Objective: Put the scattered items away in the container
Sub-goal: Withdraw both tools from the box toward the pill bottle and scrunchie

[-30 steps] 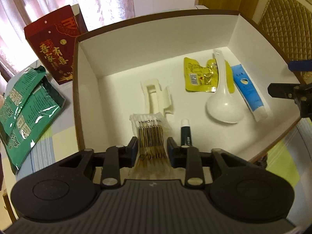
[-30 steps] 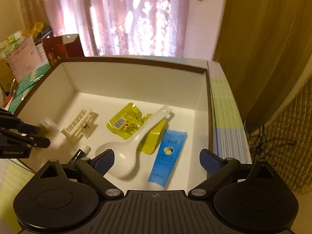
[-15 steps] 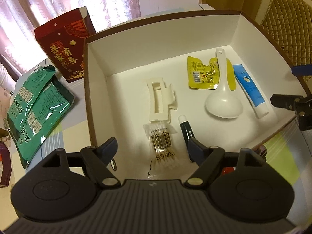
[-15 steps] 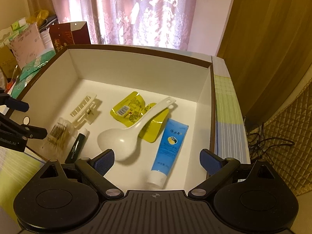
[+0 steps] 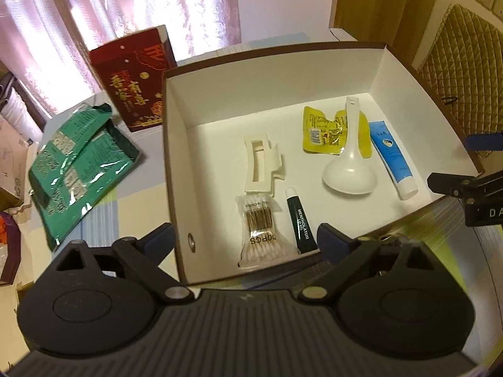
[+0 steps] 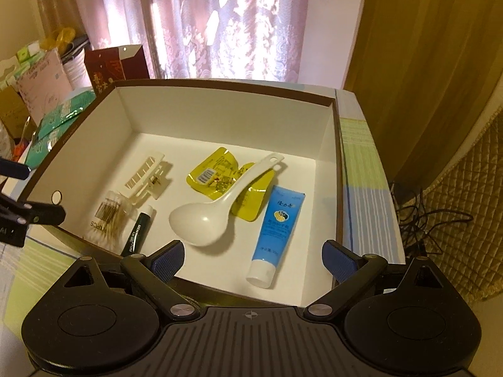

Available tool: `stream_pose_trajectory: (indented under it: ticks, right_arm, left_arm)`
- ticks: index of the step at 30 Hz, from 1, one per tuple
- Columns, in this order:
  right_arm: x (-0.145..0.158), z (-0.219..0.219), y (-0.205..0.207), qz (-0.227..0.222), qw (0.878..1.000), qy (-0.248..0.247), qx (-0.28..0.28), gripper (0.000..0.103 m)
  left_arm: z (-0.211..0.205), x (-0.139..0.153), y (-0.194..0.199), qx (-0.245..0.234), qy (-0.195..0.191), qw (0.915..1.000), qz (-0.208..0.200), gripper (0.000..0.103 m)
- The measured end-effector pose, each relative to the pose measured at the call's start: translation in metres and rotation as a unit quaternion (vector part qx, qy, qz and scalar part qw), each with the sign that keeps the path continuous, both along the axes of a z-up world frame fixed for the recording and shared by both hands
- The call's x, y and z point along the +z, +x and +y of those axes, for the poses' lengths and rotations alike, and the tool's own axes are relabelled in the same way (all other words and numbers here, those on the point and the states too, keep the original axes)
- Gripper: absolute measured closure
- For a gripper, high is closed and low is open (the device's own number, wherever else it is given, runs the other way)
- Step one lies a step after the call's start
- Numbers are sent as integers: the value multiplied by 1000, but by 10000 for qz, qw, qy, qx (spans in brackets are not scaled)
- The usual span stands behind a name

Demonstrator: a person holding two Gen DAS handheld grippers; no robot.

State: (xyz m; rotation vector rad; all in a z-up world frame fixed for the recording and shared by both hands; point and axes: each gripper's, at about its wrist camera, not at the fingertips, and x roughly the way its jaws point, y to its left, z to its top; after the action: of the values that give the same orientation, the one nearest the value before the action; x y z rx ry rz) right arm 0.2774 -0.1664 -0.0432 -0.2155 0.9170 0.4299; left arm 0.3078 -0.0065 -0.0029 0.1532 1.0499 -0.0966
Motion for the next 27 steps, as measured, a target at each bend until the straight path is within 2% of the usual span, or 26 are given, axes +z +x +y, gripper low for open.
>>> stream_pose_trajectory:
  ticks: [11, 27]
  right_arm:
    - [16, -3, -28, -188, 9995, 137, -191, 4]
    - [23, 4, -91, -202, 9992, 165, -292, 4]
  left_arm:
    - [8, 25, -37, 112, -103, 9993, -338, 7]
    - [18, 41, -104, 51, -279, 9981, -543, 7]
